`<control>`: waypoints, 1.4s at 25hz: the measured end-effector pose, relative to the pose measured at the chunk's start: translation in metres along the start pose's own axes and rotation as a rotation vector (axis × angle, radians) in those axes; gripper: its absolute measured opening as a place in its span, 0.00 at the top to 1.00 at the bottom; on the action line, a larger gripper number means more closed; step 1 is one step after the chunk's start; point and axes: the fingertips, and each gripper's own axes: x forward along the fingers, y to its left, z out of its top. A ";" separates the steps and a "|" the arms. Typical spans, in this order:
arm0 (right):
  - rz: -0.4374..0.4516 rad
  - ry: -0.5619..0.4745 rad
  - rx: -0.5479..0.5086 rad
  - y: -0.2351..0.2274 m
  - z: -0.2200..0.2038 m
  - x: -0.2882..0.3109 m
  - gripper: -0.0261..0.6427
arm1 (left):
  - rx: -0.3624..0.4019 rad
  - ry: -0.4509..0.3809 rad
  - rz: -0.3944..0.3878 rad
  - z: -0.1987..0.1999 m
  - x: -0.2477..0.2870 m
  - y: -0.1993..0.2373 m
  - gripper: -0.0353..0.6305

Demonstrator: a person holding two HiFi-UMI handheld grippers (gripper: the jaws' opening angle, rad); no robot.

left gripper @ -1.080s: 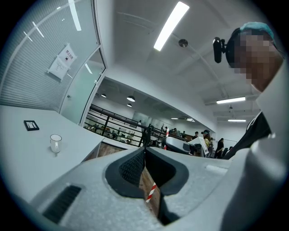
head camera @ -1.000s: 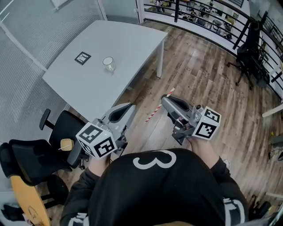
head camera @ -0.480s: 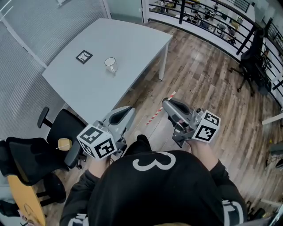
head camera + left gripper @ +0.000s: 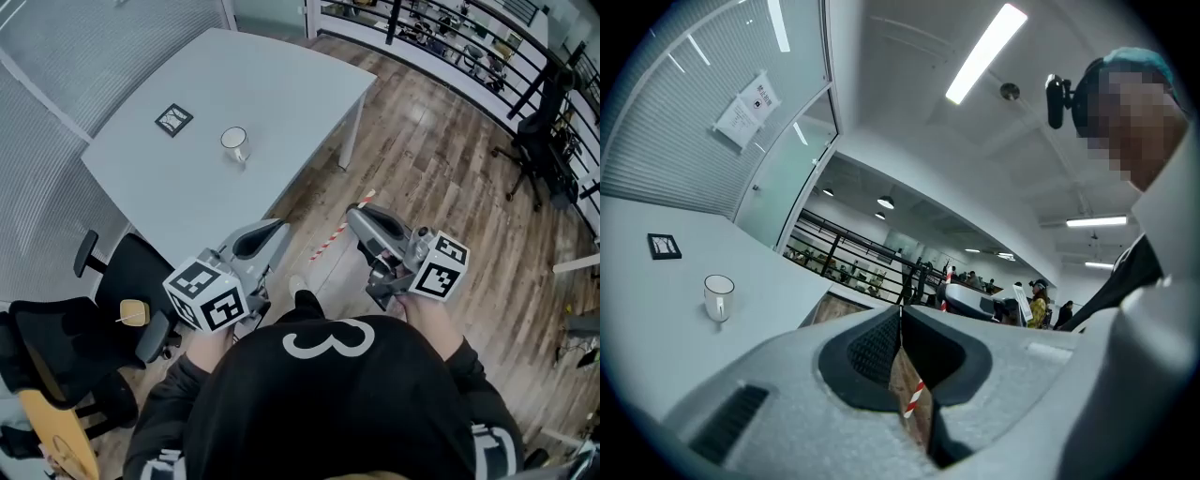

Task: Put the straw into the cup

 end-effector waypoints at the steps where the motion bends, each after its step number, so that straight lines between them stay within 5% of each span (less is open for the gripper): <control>1: -0.001 0.005 0.004 -0.008 0.002 0.006 0.93 | -0.003 0.000 0.002 0.003 0.005 0.008 0.92; 16: 0.039 0.051 0.052 -0.108 0.023 0.128 0.93 | -0.080 0.004 0.097 0.044 0.034 0.147 0.92; 35: 0.214 0.180 0.077 -0.136 0.012 0.234 0.93 | -0.192 -0.080 0.296 0.053 0.005 0.232 0.92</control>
